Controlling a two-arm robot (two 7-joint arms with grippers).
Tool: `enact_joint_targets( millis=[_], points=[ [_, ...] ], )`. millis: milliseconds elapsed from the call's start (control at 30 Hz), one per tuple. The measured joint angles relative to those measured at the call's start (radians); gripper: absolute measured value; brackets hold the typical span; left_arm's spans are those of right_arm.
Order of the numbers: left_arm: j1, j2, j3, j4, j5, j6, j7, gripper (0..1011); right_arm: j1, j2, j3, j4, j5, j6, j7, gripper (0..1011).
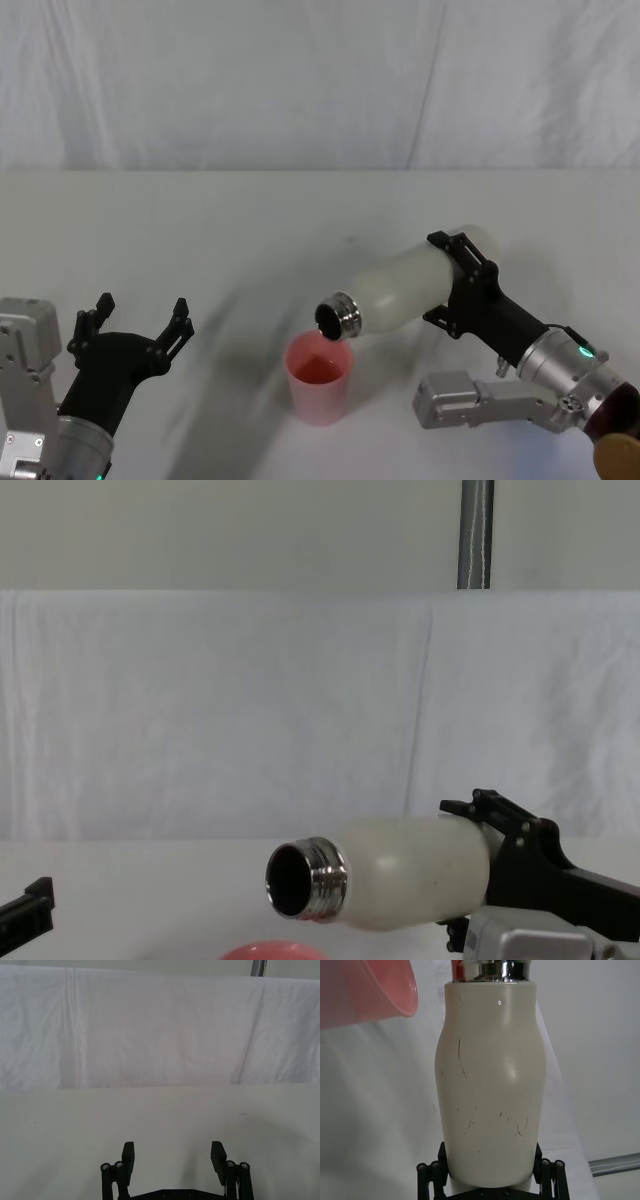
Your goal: Grasp the thermos with one hand and pour water into the cup lid.
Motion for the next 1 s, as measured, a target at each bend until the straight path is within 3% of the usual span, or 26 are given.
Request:
enact_joint_targets(
  millis=[1000],
  points=[
    [0.0, 0.0, 0.0, 0.0, 0.0, 0.0, 0.0, 1001, 0.037, 0.006, -0.034, 0.026, -0.048, 0.014, -0.042, 958]
  ],
)
